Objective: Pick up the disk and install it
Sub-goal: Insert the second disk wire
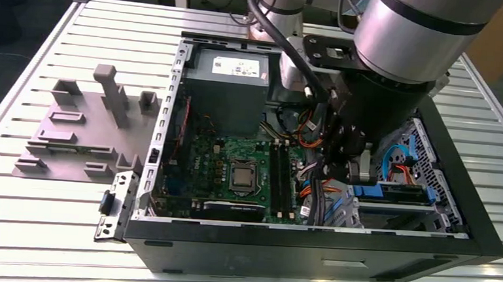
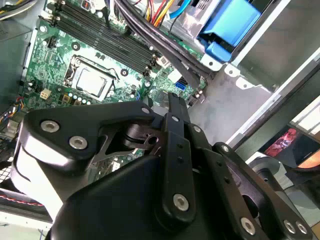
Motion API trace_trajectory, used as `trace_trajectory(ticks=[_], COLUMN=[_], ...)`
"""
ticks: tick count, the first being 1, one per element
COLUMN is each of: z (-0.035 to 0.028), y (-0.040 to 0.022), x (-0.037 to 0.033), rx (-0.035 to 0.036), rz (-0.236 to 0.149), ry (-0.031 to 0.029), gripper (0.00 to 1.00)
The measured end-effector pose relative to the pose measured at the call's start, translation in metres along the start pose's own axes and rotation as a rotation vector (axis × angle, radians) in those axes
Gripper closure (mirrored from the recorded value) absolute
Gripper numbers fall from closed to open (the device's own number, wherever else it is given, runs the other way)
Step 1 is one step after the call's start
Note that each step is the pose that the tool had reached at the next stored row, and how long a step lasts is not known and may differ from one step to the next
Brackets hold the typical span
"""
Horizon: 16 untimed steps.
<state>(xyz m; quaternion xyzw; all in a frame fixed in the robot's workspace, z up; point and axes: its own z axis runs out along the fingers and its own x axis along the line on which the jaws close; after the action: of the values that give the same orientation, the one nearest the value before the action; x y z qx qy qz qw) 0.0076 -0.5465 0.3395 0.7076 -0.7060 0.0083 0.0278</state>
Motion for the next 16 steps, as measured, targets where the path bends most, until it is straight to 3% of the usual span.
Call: trace_trajectory(ticks=[16], z=[0.0005], y=[0.0200], x=[-0.0001], rx=[0.0000], rz=[0.000], ry=[0.0001], gripper=[0.89])
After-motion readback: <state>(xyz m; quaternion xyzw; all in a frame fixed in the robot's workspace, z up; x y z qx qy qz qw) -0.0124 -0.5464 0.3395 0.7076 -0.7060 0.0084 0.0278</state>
